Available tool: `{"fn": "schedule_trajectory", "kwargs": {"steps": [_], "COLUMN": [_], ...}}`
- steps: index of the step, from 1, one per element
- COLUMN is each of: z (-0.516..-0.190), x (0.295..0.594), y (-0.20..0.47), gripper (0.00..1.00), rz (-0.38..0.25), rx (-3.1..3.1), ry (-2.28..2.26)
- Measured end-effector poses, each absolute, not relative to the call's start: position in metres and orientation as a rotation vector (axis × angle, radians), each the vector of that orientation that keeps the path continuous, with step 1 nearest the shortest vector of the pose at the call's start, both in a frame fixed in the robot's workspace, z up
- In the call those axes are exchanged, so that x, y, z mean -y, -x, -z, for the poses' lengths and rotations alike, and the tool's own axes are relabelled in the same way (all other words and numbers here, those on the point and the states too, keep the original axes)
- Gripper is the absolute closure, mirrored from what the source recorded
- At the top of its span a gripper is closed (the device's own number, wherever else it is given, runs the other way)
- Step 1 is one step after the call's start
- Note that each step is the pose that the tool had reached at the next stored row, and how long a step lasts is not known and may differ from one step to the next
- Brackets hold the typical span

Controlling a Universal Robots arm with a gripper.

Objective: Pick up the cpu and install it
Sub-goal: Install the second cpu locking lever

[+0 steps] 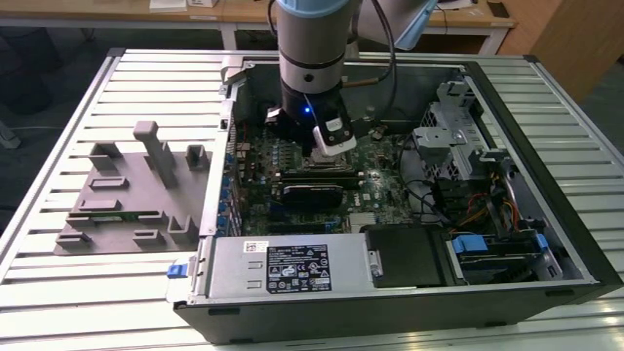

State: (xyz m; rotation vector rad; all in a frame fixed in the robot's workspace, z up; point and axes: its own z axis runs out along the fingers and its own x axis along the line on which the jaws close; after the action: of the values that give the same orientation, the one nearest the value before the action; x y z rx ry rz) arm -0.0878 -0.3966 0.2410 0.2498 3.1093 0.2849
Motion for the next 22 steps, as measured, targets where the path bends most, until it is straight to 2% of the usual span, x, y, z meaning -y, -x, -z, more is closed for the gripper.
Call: {"fn": "schedule_trajectory", "kwargs": {"steps": [22], "z": [-0.24], "x": [0.375], "y": [0.054], "gripper": [0.89], "rz": [-0.215], "rx": [-3.108], "ry": [-0.269]}}
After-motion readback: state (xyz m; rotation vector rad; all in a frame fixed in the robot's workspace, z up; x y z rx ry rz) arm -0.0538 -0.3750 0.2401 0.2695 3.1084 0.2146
